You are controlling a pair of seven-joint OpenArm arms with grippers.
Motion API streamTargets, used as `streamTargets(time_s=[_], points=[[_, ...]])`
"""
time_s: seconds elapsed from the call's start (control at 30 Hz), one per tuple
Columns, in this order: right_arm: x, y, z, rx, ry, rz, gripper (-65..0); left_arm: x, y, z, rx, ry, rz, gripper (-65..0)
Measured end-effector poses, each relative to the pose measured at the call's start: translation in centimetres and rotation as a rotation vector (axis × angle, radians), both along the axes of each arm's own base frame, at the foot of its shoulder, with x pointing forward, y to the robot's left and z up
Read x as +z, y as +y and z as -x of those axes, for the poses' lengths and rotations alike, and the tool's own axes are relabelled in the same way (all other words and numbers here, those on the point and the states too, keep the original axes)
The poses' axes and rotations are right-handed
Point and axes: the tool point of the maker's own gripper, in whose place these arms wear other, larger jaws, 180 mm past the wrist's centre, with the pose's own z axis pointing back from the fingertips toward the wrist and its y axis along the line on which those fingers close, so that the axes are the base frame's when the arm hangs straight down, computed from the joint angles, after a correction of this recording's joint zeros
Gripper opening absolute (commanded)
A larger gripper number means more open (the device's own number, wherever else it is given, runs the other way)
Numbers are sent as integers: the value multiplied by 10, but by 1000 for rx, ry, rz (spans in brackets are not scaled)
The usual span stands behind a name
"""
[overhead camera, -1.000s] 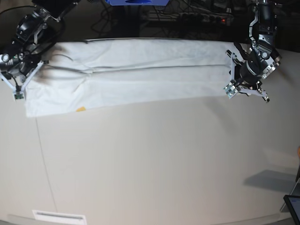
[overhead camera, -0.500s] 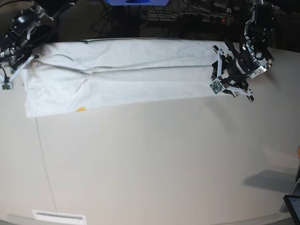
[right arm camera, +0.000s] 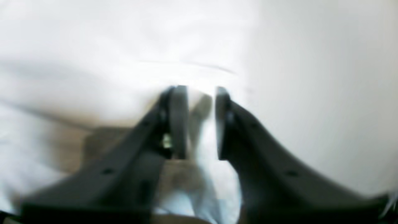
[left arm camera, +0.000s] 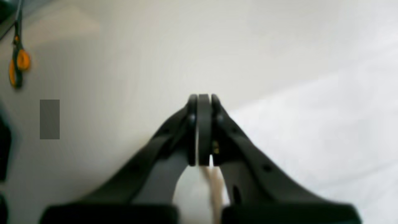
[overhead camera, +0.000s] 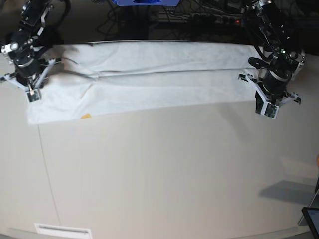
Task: Fold the T-shirt properly
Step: 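Lay the strip down and reposition both grippers along its edge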
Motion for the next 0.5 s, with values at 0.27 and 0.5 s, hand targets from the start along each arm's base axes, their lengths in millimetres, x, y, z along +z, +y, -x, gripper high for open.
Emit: streamTargets(time_s=[0.27,0.5], points=[[4,7,-5,37,-46,-8,-644,11,-41,22,-123,-219,159,-650],[-22,-1,7,29,55,29,-644,-32,-50,59,-153,-41,116,-650]])
